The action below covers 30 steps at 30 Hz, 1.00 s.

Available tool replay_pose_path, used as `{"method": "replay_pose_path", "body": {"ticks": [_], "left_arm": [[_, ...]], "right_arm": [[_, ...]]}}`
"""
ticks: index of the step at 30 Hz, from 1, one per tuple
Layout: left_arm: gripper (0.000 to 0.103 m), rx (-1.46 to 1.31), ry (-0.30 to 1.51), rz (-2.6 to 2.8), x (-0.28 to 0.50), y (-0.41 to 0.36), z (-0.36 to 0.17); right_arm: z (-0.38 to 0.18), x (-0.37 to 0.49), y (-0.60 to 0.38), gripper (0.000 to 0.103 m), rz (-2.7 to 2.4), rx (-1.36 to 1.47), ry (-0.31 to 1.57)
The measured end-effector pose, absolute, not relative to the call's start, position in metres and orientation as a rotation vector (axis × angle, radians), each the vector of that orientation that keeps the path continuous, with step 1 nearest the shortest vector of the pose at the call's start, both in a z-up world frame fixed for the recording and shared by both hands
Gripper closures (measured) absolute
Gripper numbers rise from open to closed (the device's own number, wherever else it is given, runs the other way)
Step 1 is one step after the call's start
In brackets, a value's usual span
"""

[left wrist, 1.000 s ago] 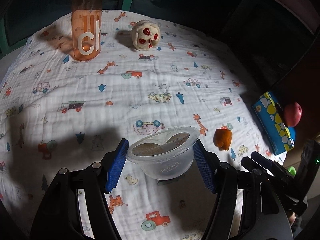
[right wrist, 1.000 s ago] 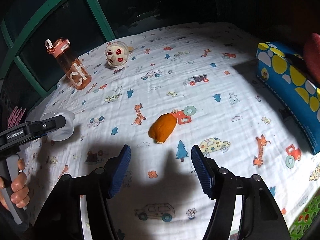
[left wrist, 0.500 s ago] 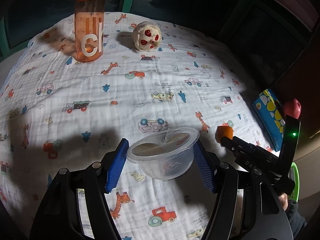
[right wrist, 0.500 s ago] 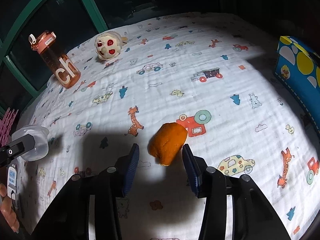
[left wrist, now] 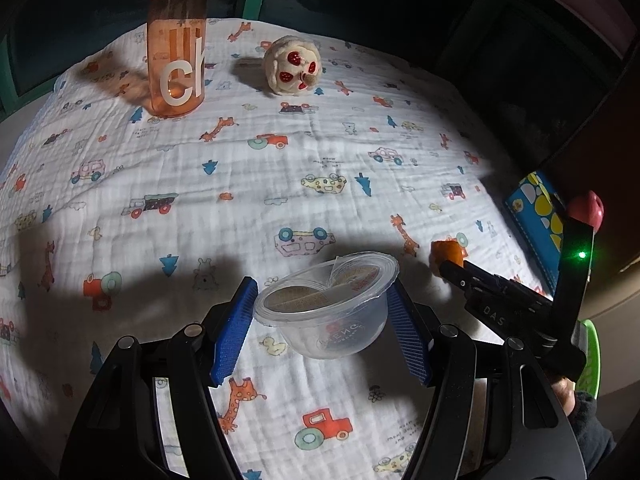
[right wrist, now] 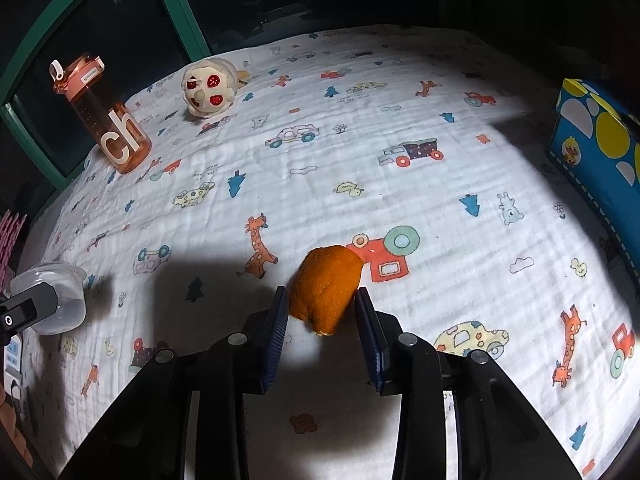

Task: Collect trash
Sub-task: 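Grasp the orange bun with the right tool while the left holds the tub, then carry the orange bun into the basket and open the right tool while the left carries the tub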

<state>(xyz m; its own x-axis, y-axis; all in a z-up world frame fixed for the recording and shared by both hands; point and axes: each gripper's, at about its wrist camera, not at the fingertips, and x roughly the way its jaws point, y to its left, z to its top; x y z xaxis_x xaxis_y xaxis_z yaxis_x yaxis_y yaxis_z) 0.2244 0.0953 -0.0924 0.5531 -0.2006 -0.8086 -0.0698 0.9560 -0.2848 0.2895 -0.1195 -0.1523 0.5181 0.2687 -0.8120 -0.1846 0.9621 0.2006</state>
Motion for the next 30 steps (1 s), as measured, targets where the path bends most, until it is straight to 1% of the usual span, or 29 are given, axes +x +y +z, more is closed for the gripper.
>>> {"method": "replay_pose_path", "body": {"ticks": [6, 12, 30], "left_arm": [[0.038, -0.297, 0.988, -0.074, 0.224, 0.094, -0.091], [0.038, -0.284, 0.974, -0.081, 0.217, 0.088, -0.083], [0.038, -0.239, 0.936, -0.197, 0.175, 0.026, -0.057]], "right_arm": [[-0.150, 0.286, -0.119, 0.073, 0.279, 0.092, 0.985], [-0.134, 0.266, -0.122, 0.074, 0.296, 0.073, 0.952], [-0.069, 0.160, -0.178, 0.074, 0.291, 0.106, 0.837]]}}
